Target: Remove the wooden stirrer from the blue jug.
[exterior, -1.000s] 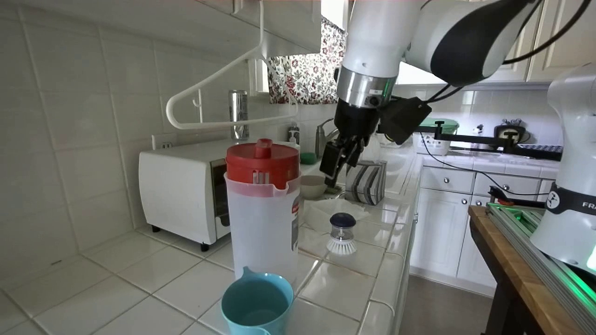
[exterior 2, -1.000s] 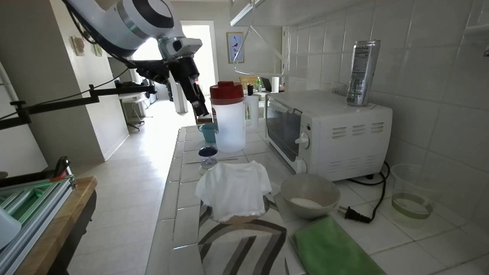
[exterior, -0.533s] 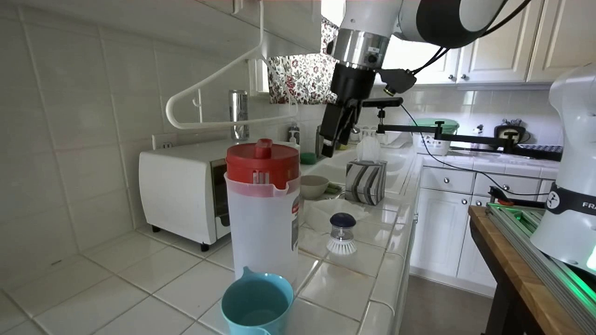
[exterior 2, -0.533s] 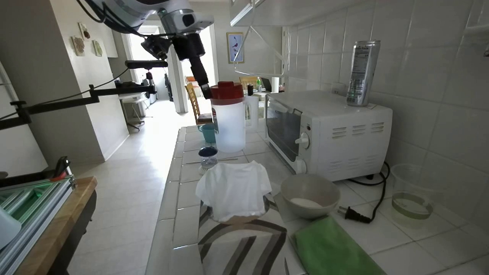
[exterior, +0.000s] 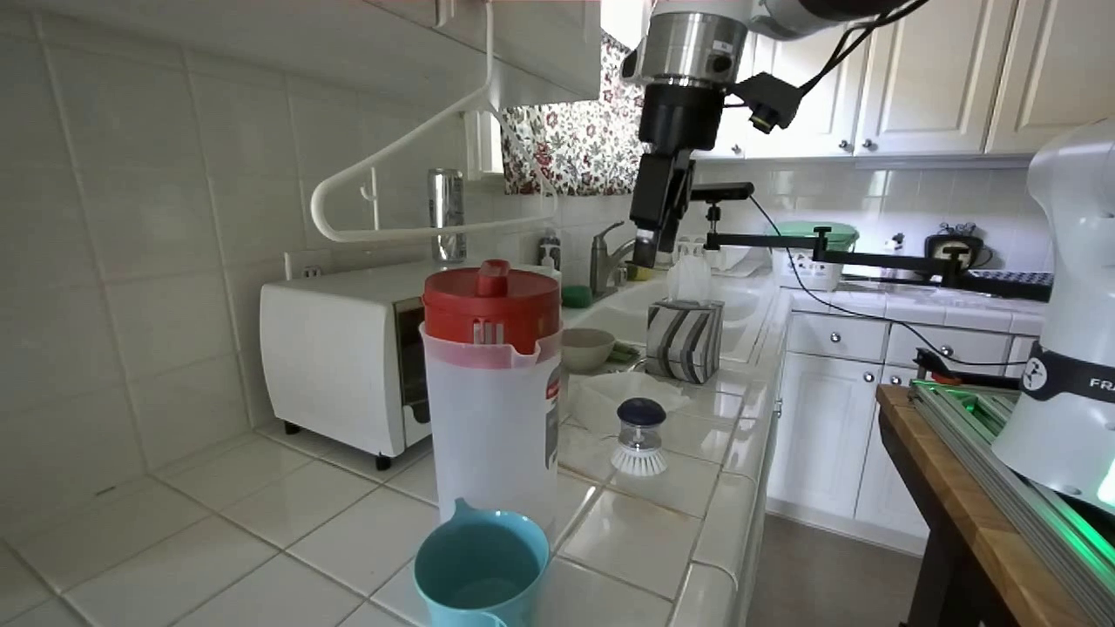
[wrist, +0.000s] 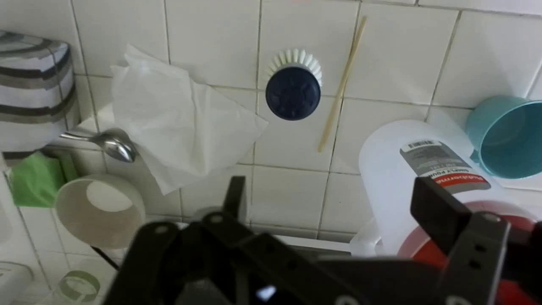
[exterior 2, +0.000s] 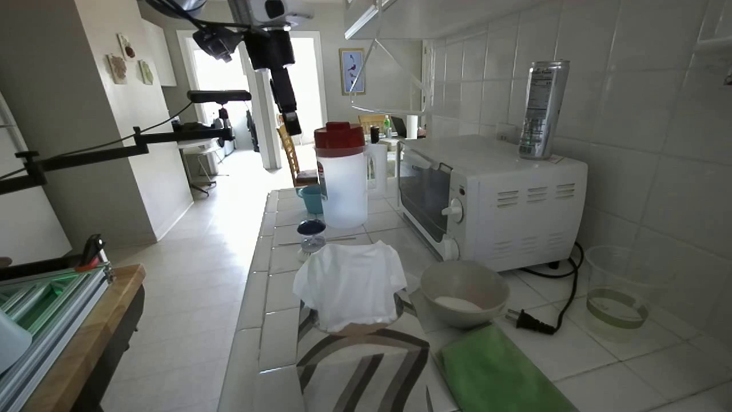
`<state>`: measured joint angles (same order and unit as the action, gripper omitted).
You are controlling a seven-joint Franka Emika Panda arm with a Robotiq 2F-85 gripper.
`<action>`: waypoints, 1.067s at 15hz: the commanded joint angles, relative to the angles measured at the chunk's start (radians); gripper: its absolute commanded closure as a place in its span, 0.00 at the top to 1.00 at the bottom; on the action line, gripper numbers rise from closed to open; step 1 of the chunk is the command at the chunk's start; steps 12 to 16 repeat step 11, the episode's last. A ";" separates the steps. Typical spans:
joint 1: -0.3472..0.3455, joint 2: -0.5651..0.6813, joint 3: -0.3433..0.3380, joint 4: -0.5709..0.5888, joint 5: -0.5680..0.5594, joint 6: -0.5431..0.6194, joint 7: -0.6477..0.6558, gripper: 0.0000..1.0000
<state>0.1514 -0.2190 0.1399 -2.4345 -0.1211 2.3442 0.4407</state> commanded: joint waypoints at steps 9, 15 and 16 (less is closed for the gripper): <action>-0.029 -0.043 0.022 0.001 0.015 -0.103 -0.007 1.00; -0.029 -0.043 0.022 0.001 0.017 -0.103 -0.007 1.00; -0.029 -0.043 0.022 0.001 0.017 -0.103 -0.007 1.00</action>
